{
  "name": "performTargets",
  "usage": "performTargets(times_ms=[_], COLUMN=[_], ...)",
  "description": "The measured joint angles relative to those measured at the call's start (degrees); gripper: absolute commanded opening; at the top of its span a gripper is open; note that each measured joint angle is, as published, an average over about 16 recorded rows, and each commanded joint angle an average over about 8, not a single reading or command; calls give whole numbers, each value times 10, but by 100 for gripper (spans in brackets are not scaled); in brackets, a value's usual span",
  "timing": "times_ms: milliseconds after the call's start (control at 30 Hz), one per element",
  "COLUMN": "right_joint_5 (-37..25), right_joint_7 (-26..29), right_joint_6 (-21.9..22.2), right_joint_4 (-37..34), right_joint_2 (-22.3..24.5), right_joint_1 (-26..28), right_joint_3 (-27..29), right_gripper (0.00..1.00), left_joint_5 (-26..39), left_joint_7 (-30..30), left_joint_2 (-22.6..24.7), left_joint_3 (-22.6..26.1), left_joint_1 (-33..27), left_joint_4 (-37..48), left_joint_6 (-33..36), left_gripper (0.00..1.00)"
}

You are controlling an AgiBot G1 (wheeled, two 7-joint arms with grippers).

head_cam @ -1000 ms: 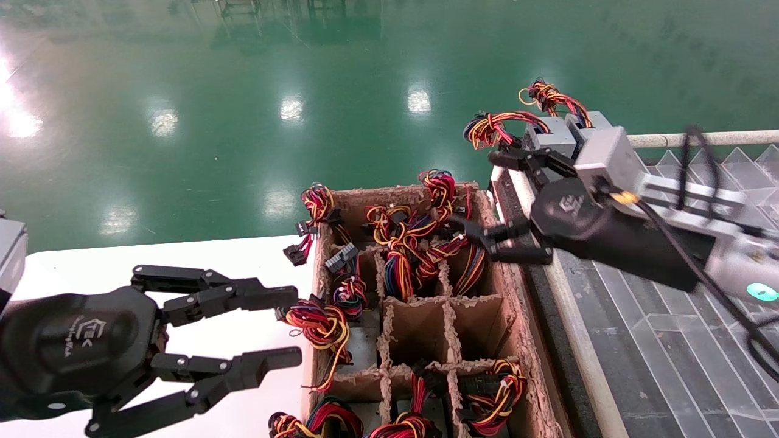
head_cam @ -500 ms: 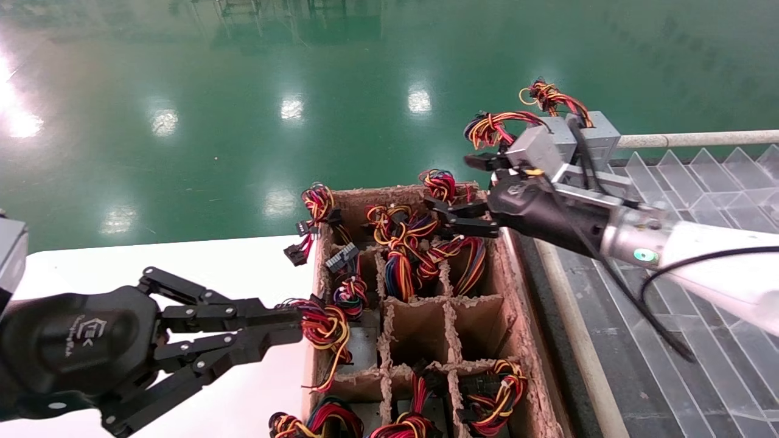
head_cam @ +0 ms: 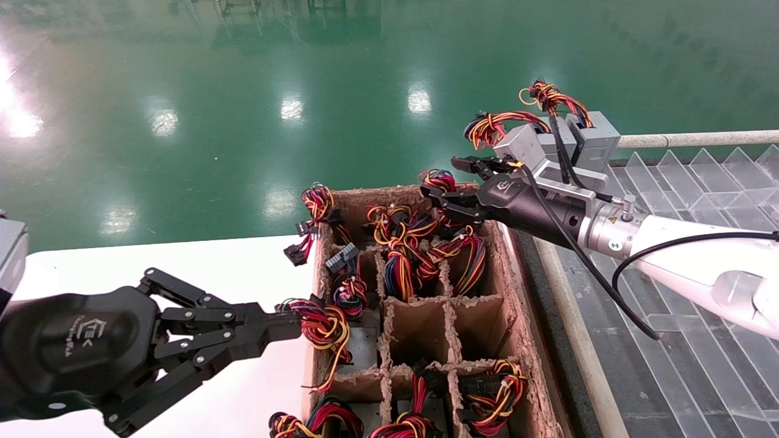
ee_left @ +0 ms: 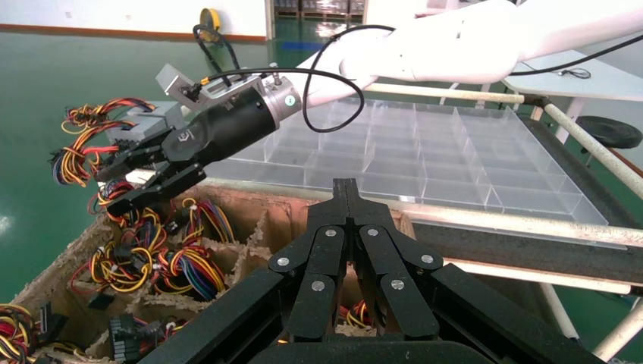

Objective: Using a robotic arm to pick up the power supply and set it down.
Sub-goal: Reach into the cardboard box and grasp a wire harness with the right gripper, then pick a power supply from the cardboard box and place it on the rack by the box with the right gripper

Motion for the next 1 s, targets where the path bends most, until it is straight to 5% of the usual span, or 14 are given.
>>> performTargets(times_ms=[567, 1000], right_joint_5=[-8, -16], right_joint_7=[-49, -75], right_joint_6=[-27, -62], right_joint_4=[-66, -26], right_joint_2=[-10, 8], right_joint_1=[27, 47], right_joint_3=[-6, -10], right_gripper=[0, 0], left_joint_5=[0, 0], left_joint_7=[0, 0], left_joint_2=[0, 0], left_joint_3=[0, 0], left_joint_1=[0, 0], left_joint_4=[0, 0], left_joint_6=[0, 0], left_gripper=[0, 0])
